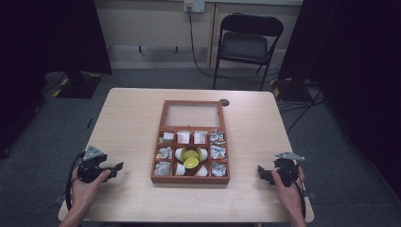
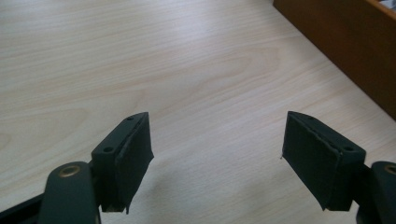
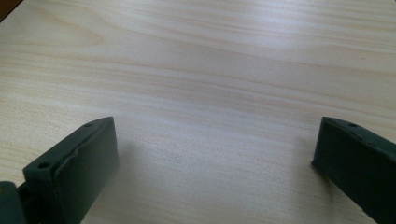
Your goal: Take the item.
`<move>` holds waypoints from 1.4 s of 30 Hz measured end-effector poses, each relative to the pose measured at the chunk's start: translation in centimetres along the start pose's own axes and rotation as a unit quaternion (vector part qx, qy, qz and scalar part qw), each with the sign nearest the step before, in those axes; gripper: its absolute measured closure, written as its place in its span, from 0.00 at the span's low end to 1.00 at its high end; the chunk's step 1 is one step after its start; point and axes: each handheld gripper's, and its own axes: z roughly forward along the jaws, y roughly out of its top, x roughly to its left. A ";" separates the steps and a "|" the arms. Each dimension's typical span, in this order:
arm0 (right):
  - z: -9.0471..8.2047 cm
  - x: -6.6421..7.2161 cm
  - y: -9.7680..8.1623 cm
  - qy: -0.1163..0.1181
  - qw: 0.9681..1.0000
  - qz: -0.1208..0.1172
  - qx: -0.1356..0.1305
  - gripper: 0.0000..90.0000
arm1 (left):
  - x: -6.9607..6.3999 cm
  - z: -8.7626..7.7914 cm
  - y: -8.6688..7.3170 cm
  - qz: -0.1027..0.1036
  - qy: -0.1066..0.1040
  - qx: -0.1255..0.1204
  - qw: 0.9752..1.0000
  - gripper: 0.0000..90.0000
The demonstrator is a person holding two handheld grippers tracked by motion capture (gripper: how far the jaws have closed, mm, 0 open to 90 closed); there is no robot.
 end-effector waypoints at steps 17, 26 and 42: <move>-0.1 0.0 -0.1 -0.008 1.000 0.008 0.001 0.00 | -2.0 0.0 1.7 0.016 -0.031 -0.012 0.999 0.26; -0.1 0.0 -0.1 -0.008 1.000 0.008 0.001 0.00 | -3.1 0.1 2.9 0.024 -0.051 -0.011 0.998 0.26; -0.1 -0.1 -0.1 -0.007 1.000 0.007 0.000 0.00 | -5.8 1.0 5.1 0.044 -0.117 -0.025 0.992 0.28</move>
